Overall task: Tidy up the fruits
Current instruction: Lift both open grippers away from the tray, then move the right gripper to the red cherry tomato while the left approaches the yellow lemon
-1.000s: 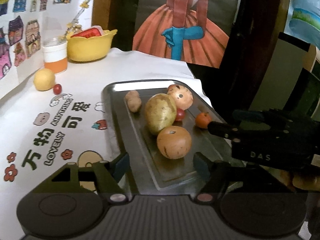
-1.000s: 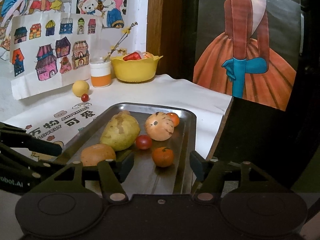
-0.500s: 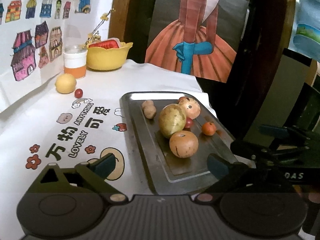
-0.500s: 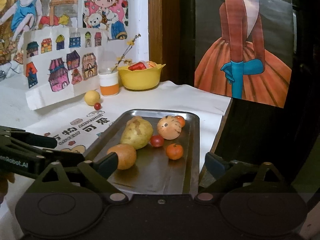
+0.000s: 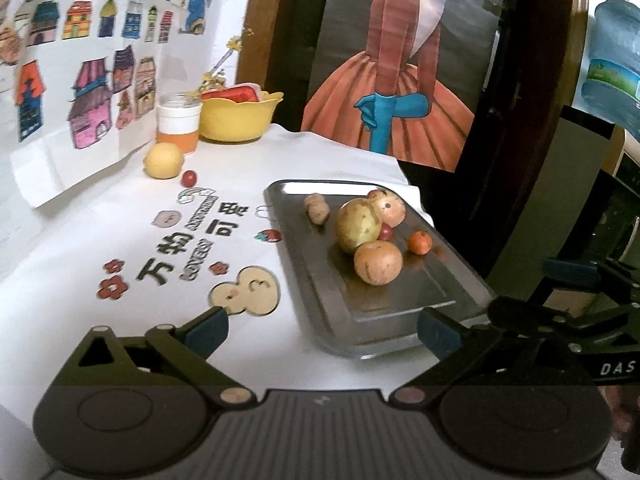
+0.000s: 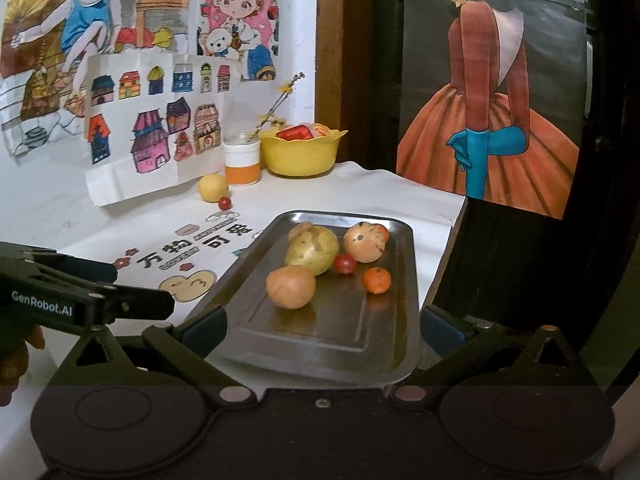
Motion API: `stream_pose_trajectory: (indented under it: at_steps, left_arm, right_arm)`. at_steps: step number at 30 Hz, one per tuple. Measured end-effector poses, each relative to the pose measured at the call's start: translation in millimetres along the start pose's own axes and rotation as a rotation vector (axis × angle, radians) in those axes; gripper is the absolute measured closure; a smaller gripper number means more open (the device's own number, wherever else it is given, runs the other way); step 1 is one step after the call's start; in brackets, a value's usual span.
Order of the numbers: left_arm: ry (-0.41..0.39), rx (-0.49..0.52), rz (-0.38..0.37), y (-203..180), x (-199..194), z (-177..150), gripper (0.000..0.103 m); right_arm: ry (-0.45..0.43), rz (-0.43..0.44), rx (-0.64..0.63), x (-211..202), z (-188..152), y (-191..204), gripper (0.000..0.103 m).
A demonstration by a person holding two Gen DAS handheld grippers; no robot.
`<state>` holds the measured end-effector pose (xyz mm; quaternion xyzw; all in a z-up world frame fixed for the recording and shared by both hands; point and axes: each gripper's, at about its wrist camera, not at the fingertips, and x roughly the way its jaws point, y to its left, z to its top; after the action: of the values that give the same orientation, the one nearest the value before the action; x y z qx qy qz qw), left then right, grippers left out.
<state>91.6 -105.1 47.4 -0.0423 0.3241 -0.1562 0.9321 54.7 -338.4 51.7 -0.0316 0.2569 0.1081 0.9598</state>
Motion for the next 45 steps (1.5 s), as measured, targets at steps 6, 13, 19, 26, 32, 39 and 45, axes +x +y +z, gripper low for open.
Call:
stream_pose_trajectory:
  at_steps: [6,13,19,26,32,39,45]
  left_arm:
    - [0.012,-0.032,0.035,19.1,-15.5,-13.2,0.001]
    - [0.054,-0.06,0.105,46.6,-28.4,-29.3,0.001]
    - [0.093,-0.012,0.173,54.5,-40.4,-36.3,0.0]
    - [0.079,0.04,0.187,56.6,-59.7,-36.0,0.001]
    - [0.043,0.091,0.198,60.3,-75.9,-29.5,0.001]
    - [-0.03,0.117,0.219,74.7,-95.5,-4.1,0.0]
    - [-0.088,0.109,0.245,90.5,-103.2,27.0,0.0]
  right_arm:
    - [0.025,0.01,0.018,-11.7,-9.8,17.9,0.001]
    - [0.072,0.036,0.046,-20.8,-22.5,37.4,0.001]
    - [0.11,0.066,0.025,-27.5,-26.3,54.7,0.001]
    - [0.155,0.141,0.002,-35.9,-20.5,78.8,0.001]
    - [0.16,0.224,0.018,-49.9,2.4,93.3,0.001]
    - [0.11,0.253,-0.056,-67.5,50.8,111.7,0.001]
    - [0.043,0.273,-0.162,-75.6,98.8,125.4,0.001]
